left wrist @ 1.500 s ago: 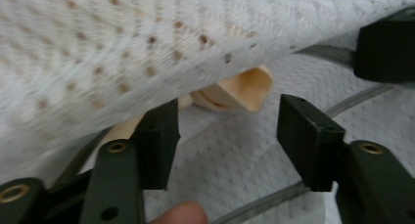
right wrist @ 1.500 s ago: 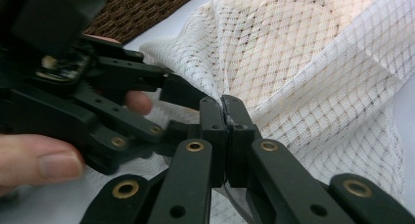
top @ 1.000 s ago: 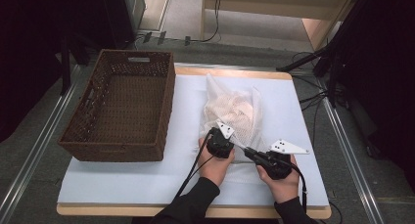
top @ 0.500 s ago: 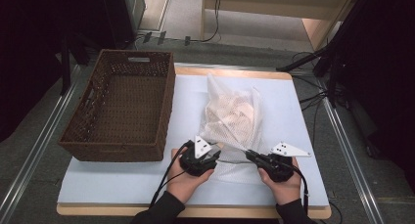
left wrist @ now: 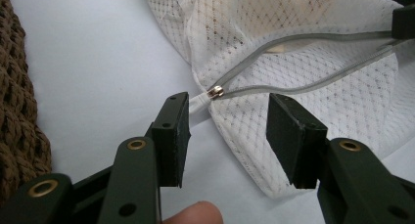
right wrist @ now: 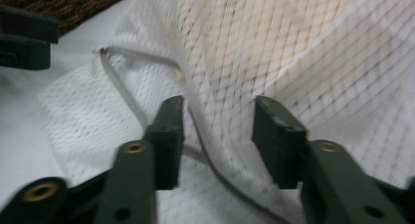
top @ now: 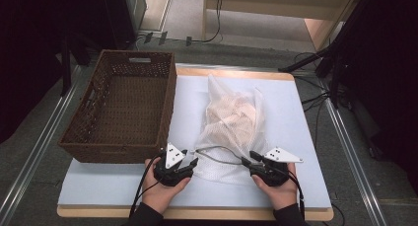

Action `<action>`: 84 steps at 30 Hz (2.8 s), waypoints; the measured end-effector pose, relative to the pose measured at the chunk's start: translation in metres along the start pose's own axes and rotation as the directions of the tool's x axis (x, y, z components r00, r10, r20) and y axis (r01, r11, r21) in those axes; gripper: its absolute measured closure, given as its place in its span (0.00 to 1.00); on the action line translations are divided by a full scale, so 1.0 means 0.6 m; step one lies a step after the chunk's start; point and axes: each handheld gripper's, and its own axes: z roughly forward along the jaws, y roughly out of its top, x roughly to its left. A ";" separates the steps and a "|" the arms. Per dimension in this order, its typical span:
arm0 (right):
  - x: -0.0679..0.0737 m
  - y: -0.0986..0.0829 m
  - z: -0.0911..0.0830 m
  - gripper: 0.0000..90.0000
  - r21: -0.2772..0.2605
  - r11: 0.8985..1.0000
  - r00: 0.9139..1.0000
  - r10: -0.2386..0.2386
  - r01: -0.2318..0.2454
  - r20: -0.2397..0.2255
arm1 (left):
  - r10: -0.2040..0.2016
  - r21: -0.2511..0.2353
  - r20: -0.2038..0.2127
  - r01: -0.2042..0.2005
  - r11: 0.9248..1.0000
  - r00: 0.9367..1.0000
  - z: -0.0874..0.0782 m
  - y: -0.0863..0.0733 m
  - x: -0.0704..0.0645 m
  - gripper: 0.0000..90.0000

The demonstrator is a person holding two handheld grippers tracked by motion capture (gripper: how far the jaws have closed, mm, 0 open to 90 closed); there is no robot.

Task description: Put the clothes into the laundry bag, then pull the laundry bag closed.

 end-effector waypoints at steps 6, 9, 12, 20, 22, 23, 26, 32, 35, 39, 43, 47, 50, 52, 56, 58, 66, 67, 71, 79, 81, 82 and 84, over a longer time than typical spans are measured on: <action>0.013 0.026 -0.021 0.37 -0.068 0.998 1.000 -0.001 0.003 0.030 | -0.003 0.011 0.005 0.002 1.000 1.000 0.006 -0.002 0.002 0.56; 0.022 0.035 -0.028 0.34 -0.090 0.996 0.999 -0.014 0.017 0.034 | 0.004 0.016 0.009 -0.004 1.000 1.000 0.007 -0.002 0.004 0.56; 0.033 0.044 -0.032 0.33 -0.111 0.993 0.999 -0.025 0.028 0.027 | 0.005 0.024 0.009 -0.005 1.000 1.000 0.010 -0.002 0.005 0.55; 0.060 0.068 -0.014 0.32 -0.106 0.991 0.997 -0.081 0.080 0.001 | -0.006 0.017 0.011 0.005 1.000 1.000 0.007 -0.002 0.008 0.57; 0.068 0.075 -0.004 0.32 -0.108 0.989 0.995 -0.099 0.097 -0.010 | -0.009 0.015 0.009 0.009 1.000 1.000 0.005 -0.002 0.011 0.60; 0.072 0.079 0.002 0.33 -0.110 0.988 0.994 -0.109 0.106 -0.018 | -0.012 0.012 0.005 0.011 1.000 1.000 0.004 -0.002 0.011 0.62; 0.083 0.090 0.023 0.33 -0.095 0.988 0.991 -0.129 0.125 -0.045 | -0.012 0.012 0.005 0.012 1.000 1.000 0.002 -0.003 0.013 0.67; 0.100 0.084 0.084 0.35 -0.010 0.990 0.983 -0.139 0.139 -0.115 | -0.020 0.015 0.003 0.020 1.000 1.000 0.001 -0.004 0.014 0.79; 0.108 0.077 0.106 0.34 0.026 0.986 0.981 -0.160 0.164 -0.113 | -0.029 0.011 0.011 0.029 1.000 1.000 -0.002 -0.005 0.018 0.86; 0.109 0.073 0.129 0.36 0.065 0.983 0.980 -0.166 0.174 -0.109 | -0.035 0.013 0.014 0.035 0.999 0.999 -0.006 -0.005 0.022 0.91; 0.109 0.064 0.148 0.37 0.112 0.976 0.978 -0.173 0.186 -0.112 | -0.034 0.014 0.015 0.034 0.999 0.999 -0.006 -0.006 0.023 0.91; 0.109 0.060 0.164 0.35 0.145 0.972 0.980 -0.168 0.183 -0.109 | -0.044 0.022 0.007 0.044 0.999 0.999 -0.004 -0.007 0.027 0.92; 0.111 0.061 0.170 0.33 0.146 0.971 0.979 -0.173 0.188 -0.110 | -0.054 0.021 0.004 0.054 0.998 0.999 -0.003 -0.007 0.030 0.93; 0.115 0.061 0.173 0.31 0.164 0.965 0.976 -0.188 0.205 -0.113 | -0.055 0.023 0.004 0.055 0.998 0.998 -0.002 -0.006 0.030 0.93; 0.120 0.059 0.179 0.30 0.202 0.950 0.969 -0.219 0.239 -0.115 | -0.043 0.032 0.008 0.042 0.999 0.999 0.003 -0.007 0.023 0.93; 0.121 0.059 0.178 0.38 0.198 0.952 0.971 -0.218 0.235 -0.102 | -0.038 0.035 0.003 0.038 0.999 0.999 0.003 -0.007 0.020 0.93; 0.118 0.056 0.169 0.99 0.172 0.961 0.973 -0.200 0.217 -0.112 | -0.044 0.042 -0.015 0.045 0.998 0.999 0.002 -0.006 0.021 0.93; 0.119 0.056 0.168 0.99 0.174 0.961 0.974 -0.198 0.215 -0.110 | -0.045 0.047 -0.015 0.045 0.998 0.999 0.002 -0.007 0.022 0.93; 0.111 0.057 0.152 0.99 0.143 0.977 0.981 -0.136 0.155 -0.136 | -0.054 0.075 -0.026 0.056 0.996 0.998 0.010 -0.007 0.020 0.93; 0.102 0.075 0.104 1.00 0.044 0.992 0.974 -0.111 0.122 -0.199 | -0.026 0.099 -0.021 0.028 0.995 0.999 0.041 0.013 -0.001 0.94; 0.103 0.075 0.097 0.99 0.042 0.992 0.973 -0.109 0.120 -0.203 | -0.026 0.097 -0.052 0.031 0.995 0.998 0.046 0.020 0.002 0.96; 0.102 0.073 0.096 0.99 0.040 0.991 0.973 -0.114 0.124 -0.201 | -0.035 0.087 -0.063 0.041 0.995 0.997 0.046 0.022 0.003 0.98; 0.101 0.069 0.096 0.99 0.051 0.992 0.974 -0.106 0.119 -0.201 | -0.052 0.058 -0.069 0.057 0.997 0.996 0.043 0.026 0.004 1.00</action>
